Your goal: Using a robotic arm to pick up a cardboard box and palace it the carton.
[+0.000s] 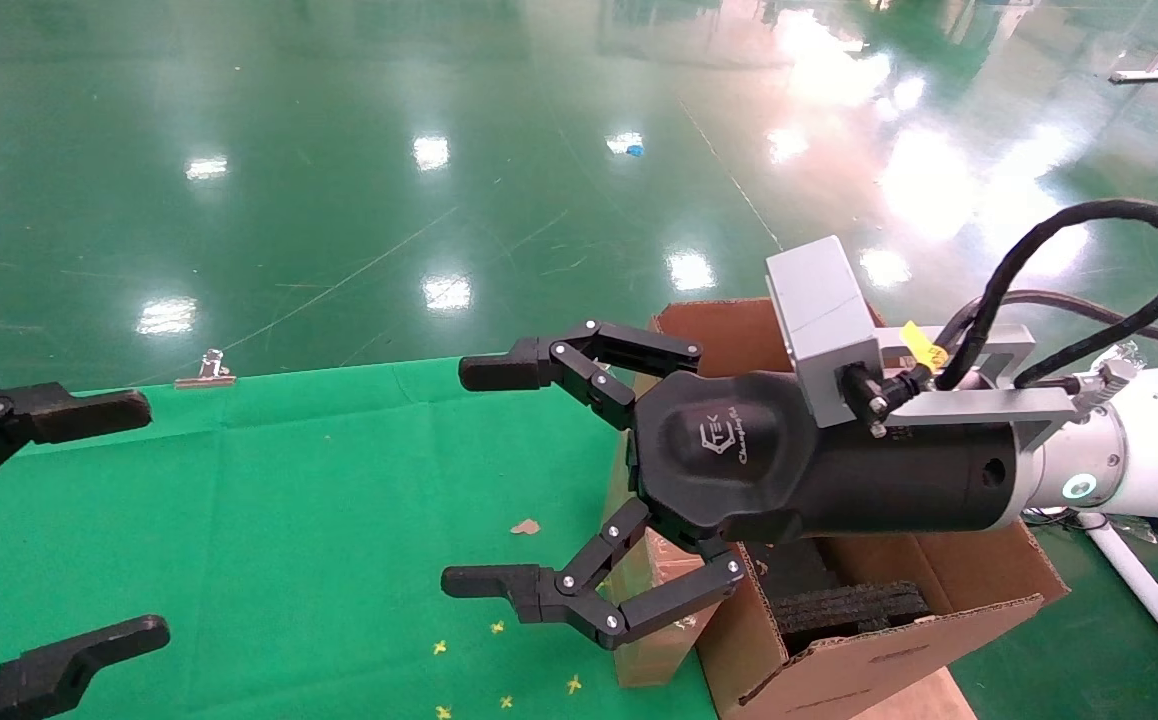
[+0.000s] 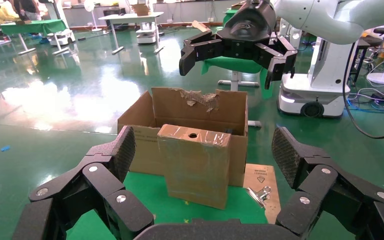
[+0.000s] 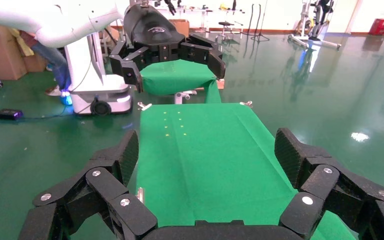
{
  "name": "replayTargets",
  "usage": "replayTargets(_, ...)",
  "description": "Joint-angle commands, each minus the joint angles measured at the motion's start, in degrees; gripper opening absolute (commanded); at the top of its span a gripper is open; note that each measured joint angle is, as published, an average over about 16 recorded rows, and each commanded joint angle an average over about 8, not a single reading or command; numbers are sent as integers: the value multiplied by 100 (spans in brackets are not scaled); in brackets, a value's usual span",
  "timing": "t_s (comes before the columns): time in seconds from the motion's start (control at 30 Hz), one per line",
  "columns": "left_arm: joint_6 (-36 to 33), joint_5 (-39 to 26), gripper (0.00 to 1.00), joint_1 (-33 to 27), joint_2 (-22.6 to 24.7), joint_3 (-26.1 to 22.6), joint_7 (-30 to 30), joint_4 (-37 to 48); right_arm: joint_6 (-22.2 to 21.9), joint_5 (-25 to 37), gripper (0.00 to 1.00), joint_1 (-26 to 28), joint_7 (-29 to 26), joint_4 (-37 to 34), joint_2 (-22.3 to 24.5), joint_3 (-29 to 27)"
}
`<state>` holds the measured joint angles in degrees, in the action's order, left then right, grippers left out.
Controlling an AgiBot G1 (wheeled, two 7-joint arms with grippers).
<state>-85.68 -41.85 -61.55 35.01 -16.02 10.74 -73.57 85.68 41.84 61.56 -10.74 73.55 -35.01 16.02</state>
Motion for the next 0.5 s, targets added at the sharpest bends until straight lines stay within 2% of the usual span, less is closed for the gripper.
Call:
replayTargets(0.03, 0, 0, 100, 0, 0, 0, 0, 0, 0, 0, 100, 0, 0, 0, 0, 0)
replayTargets(0.37, 0, 0, 100, -1, 0, -1, -1, 2, -4, 30, 100, 7, -1, 3, 0, 13)
replayTargets(0.5, -1, 1, 100, -2, 0, -2, -2, 4, -29, 271, 100, 80, -80, 63, -4, 131)
